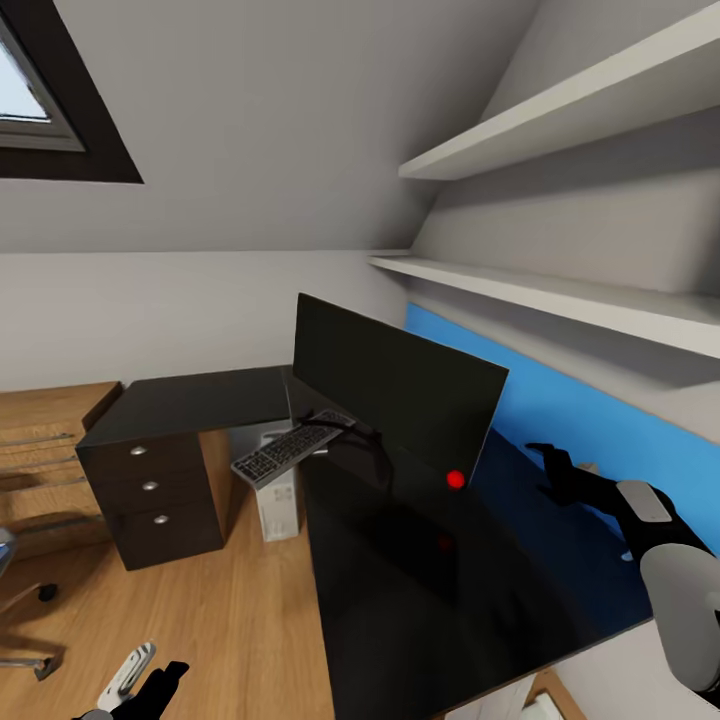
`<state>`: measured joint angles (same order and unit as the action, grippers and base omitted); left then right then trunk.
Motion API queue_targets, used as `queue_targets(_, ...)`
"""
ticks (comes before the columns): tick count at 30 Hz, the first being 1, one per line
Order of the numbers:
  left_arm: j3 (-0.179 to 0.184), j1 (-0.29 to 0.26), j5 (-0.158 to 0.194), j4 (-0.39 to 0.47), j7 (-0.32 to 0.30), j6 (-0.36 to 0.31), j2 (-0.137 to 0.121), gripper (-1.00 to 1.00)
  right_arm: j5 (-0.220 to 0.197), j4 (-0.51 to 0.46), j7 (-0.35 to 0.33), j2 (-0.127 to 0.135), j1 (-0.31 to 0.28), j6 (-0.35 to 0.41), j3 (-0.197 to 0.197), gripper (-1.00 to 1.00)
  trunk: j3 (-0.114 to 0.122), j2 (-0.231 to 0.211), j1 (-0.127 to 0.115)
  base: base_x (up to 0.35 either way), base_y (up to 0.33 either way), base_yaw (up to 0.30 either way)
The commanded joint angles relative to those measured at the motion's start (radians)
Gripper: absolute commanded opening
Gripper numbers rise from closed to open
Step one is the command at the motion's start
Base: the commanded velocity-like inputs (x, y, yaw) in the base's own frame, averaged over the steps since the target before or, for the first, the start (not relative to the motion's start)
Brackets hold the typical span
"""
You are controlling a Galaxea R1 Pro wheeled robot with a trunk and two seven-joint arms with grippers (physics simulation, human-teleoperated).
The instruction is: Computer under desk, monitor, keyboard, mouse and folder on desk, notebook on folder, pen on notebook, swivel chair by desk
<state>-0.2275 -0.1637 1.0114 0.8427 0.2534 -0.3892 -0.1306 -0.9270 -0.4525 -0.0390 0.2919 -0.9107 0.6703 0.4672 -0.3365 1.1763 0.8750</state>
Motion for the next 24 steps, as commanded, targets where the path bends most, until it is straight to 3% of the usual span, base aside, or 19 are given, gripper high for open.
queue_targets(1, -0.001, 0.000, 0.010, 0.002, 0.008, -0.004, 0.000, 1.00, 0.005, -0.002, -0.004, 0.000, -0.001, 0.007, 0.007, 1.00, -0.001, 0.001, 0.001, 0.304, -0.130, 0.007)
queue_targets(9, -0.001, 0.000, 0.012, 0.001, 0.008, -0.004, 0.000, 1.00, 0.008, 0.008, -0.007, -0.003, -0.006, 0.017, 0.003, 1.00, -0.002, 0.001, 0.001, 0.214, -0.072, 0.003)
queue_targets(15, 0.000, 0.000, 0.015, 0.001, 0.004, -0.005, 0.000, 1.00, 0.016, 0.012, -0.007, -0.026, -0.020, 0.017, -0.004, 1.00, -0.005, 0.001, 0.001, 0.027, -0.008, 0.047)
queue_targets(24, 0.003, 0.000, 0.015, 0.002, -0.006, -0.005, 0.002, 1.00, 0.015, 0.006, -0.008, -0.024, -0.030, 0.029, -0.005, 1.00, -0.013, 0.001, 0.001, 0.003, -0.001, 0.098)
